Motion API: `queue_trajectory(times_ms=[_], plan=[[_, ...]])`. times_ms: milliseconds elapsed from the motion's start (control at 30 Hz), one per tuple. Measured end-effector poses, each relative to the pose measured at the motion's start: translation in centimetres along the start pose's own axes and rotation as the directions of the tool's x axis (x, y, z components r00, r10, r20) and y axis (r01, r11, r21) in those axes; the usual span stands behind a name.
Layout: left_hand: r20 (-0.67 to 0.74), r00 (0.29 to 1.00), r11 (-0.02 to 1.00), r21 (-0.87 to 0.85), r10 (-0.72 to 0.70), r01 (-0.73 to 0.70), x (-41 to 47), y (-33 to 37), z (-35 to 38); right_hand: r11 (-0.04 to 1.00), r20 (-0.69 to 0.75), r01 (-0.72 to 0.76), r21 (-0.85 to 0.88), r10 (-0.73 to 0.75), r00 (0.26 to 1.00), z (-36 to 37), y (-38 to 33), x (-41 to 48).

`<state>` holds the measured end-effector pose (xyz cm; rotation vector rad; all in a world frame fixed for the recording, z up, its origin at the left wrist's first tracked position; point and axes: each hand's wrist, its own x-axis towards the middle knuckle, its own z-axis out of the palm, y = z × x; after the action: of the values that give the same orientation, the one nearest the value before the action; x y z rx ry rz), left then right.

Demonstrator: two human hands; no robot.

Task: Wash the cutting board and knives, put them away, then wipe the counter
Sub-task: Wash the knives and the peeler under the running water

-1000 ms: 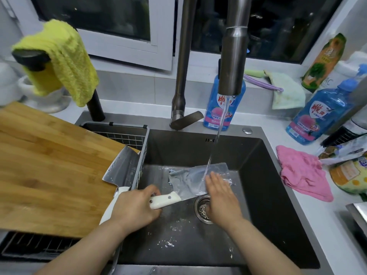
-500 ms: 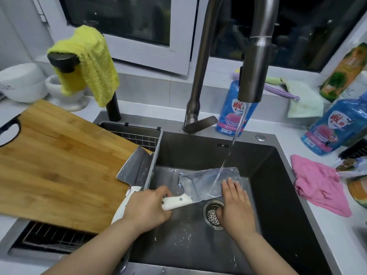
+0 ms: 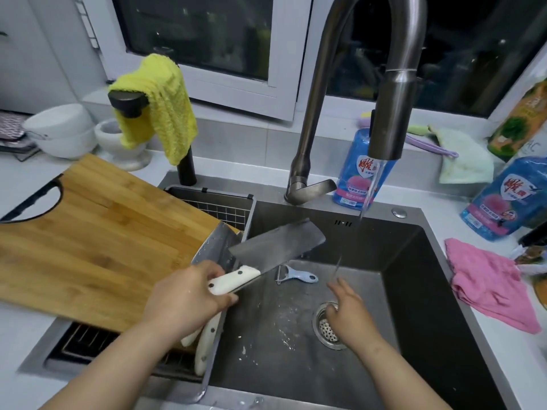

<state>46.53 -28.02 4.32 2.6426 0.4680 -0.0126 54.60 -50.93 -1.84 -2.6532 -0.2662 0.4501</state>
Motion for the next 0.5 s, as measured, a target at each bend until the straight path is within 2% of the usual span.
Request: queue_trajectory(times_ms=[100, 233, 367, 500], plan=[[-0.063, 0.996, 0.996, -0.053, -0.069, 0.066, -0.6, -1.6, -1.8, 0.988, 0.071, 0.153, 0.025, -0.155, 0.985, 1.3, -2.8, 0.4], [-0.123, 0.98, 0.985, -0.089, -0.159, 0.149, -1.1, -4.1, -2.7, 0.941, 0.184, 0.335, 0.057, -0.34, 0.922, 2.7, -6.7, 0.8], [-0.131, 0.966, 0.971, -0.111, -0.224, 0.211, -1.9, -5.9, -2.7, 0.903, 0.226, 0.422, 0.075, -0.428, 0.875, 3.9, -9.7, 1.2], [-0.135, 0.953, 0.959, -0.121, -0.272, 0.257, -2.4, -7.0, -2.1, 0.893, 0.243, 0.447, 0.062, -0.448, 0.861, 5.0, -10.9, 1.9]])
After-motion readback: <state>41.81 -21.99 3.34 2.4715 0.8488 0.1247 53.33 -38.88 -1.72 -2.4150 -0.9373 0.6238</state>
